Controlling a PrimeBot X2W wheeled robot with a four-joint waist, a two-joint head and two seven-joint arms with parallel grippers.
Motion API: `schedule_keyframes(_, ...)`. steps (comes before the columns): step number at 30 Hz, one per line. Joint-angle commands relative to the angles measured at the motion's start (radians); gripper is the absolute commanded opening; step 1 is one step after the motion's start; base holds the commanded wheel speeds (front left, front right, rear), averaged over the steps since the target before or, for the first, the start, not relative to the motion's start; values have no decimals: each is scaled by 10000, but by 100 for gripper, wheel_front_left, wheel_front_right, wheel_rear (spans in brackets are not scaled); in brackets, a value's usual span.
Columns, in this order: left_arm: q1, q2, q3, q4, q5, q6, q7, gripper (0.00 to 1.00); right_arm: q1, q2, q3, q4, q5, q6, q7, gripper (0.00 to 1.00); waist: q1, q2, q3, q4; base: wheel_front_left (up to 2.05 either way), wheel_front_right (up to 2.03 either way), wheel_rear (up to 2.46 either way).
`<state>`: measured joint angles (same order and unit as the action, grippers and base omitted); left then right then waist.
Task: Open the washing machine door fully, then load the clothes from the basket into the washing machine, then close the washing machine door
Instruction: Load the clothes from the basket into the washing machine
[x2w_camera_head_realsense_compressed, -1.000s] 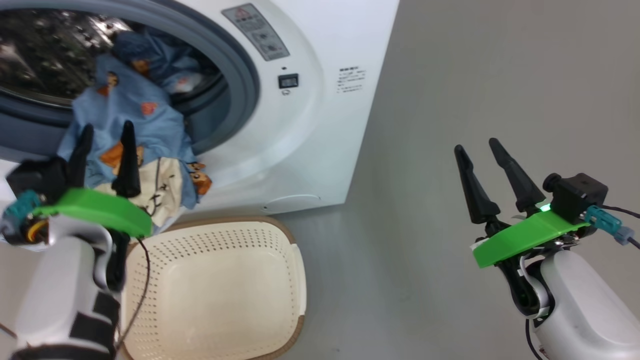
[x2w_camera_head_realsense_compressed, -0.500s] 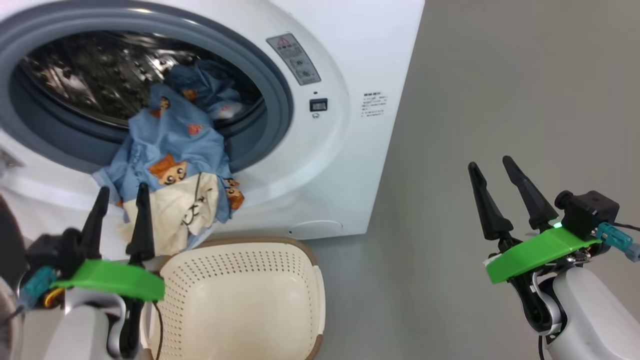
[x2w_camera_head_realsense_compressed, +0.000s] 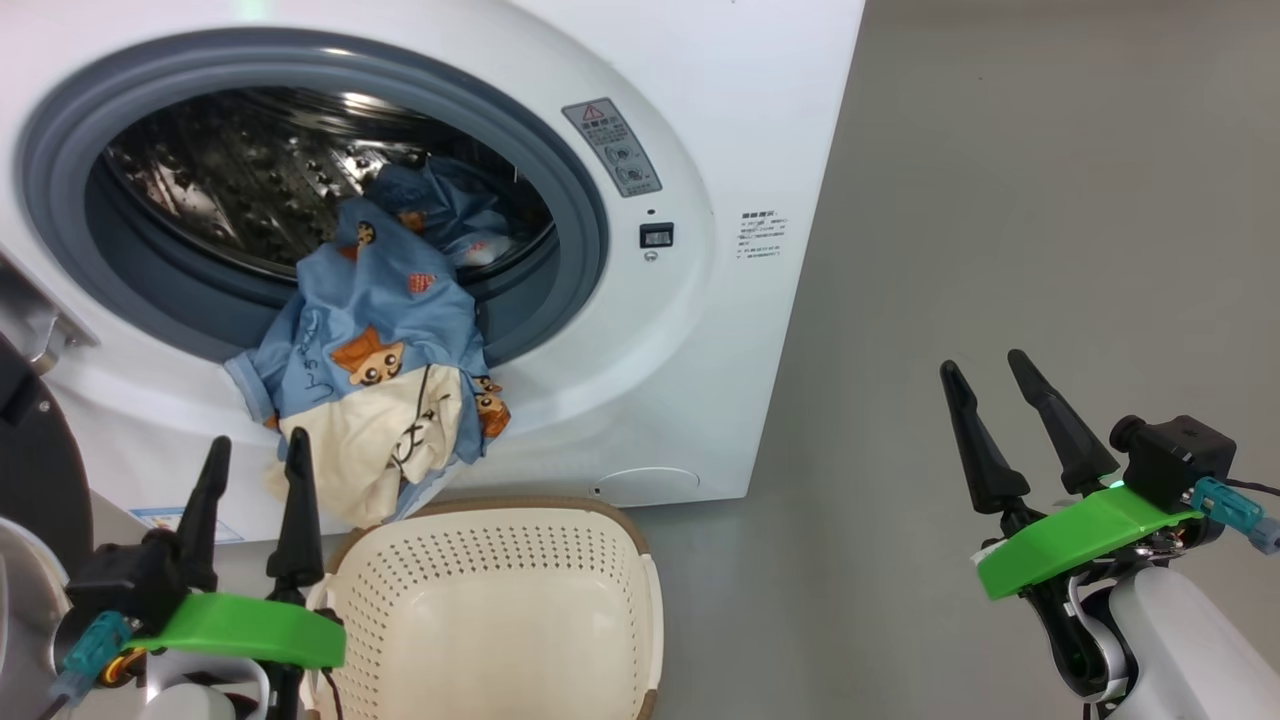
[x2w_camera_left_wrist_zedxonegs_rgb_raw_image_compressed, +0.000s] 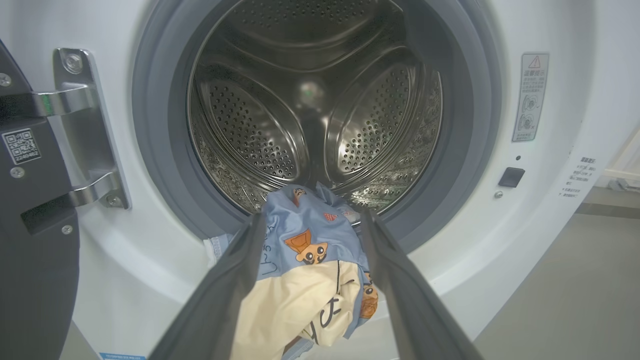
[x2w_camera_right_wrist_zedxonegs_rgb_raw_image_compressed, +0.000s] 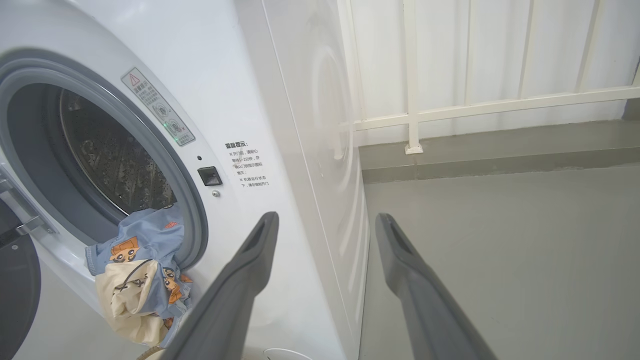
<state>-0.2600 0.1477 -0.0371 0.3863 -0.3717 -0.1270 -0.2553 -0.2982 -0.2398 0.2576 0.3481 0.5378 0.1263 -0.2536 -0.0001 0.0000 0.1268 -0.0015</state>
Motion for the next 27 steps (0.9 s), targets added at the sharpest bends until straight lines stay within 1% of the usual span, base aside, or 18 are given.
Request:
schedule_keyframes(1, -1, 153, 362, -347, 159, -26, -64, 100, 76, -152, 128, -243, 28, 44, -82, 100, 1, 0, -27, 38, 0, 0, 0)
schedule_keyframes(13, 154, -23, 584, -295, 337, -29, -64, 100, 102, -232, 252, -195, 60, 44, -82, 100, 1, 0, -186, 19, 0, 0, 0)
schedule_keyframes(27, 112, -12, 564, -57, 381, -33, -65, 100, -24, -195, 349, -153, 121, 44, -82, 100, 1, 0, -127, -53, 0, 0, 0)
